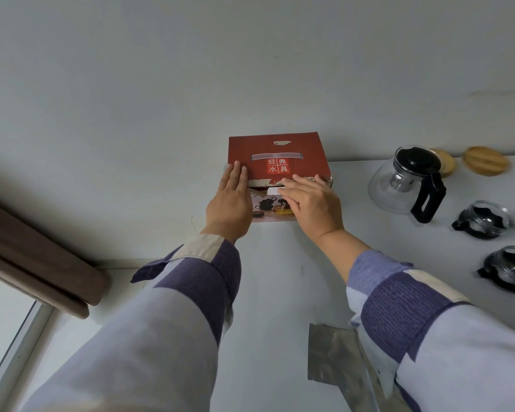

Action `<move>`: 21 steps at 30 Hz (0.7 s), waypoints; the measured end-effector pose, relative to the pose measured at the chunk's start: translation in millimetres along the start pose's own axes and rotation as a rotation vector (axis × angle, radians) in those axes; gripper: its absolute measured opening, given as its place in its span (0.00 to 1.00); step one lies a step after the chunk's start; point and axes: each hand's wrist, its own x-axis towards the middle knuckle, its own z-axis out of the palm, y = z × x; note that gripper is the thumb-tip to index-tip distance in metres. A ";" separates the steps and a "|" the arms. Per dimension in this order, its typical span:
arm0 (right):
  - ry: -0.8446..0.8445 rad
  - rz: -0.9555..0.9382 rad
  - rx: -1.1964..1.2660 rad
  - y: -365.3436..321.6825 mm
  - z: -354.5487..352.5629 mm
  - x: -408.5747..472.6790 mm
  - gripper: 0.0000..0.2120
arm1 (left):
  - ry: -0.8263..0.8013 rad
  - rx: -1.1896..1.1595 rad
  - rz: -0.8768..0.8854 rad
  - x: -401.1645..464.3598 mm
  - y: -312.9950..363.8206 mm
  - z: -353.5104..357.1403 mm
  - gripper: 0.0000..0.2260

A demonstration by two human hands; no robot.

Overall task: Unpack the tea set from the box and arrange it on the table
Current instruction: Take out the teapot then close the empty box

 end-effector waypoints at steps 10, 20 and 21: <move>0.010 0.146 0.052 -5.6 -1.4 18.6 0.02 | 0.021 -0.020 0.001 0.8 -0.8 2.7 0.23; -0.063 0.218 -0.026 -10.8 -0.3 25.7 0.10 | 0.014 -0.015 0.010 0.3 -1.7 4.7 0.23; -0.082 0.241 -0.046 -8.0 -0.4 24.2 0.14 | 0.014 -0.020 0.006 0.1 -1.9 4.7 0.23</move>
